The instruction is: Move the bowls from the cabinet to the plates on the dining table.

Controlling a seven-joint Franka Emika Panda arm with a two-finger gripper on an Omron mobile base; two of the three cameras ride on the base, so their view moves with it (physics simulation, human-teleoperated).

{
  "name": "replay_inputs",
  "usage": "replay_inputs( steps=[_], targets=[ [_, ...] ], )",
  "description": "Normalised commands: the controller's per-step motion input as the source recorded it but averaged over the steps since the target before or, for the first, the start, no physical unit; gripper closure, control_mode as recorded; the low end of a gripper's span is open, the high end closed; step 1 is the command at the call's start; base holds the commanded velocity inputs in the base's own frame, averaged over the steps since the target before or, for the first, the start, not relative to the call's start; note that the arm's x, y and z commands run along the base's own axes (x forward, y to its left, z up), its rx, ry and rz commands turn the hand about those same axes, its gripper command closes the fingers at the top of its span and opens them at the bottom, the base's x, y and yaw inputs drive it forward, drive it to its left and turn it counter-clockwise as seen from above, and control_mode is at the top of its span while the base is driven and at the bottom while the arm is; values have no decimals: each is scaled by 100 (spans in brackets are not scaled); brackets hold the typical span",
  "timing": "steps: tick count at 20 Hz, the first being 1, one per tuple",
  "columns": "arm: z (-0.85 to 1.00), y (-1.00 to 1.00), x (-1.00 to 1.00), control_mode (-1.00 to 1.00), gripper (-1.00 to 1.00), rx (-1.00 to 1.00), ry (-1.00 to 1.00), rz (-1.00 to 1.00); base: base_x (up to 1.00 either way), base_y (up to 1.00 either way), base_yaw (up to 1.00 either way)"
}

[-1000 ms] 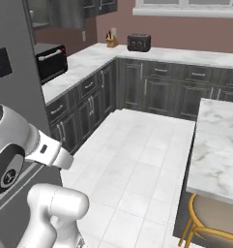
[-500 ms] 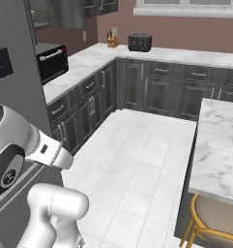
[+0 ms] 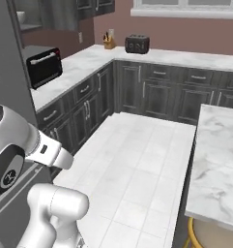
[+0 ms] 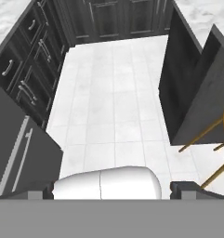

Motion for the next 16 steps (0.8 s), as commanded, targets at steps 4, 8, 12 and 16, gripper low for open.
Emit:
replay_inputs(
  steps=[4,8,12,16],
  targets=[
    [0,0,0,100,-100,0,0,0,72,9,0],
    [0,0,0,100,-100,0,0,0,74,10,-1],
    [0,0,0,100,-100,0,0,0,76,11,-1],
    [0,0,0,100,-100,0,0,0,80,14,-1]
  ],
)
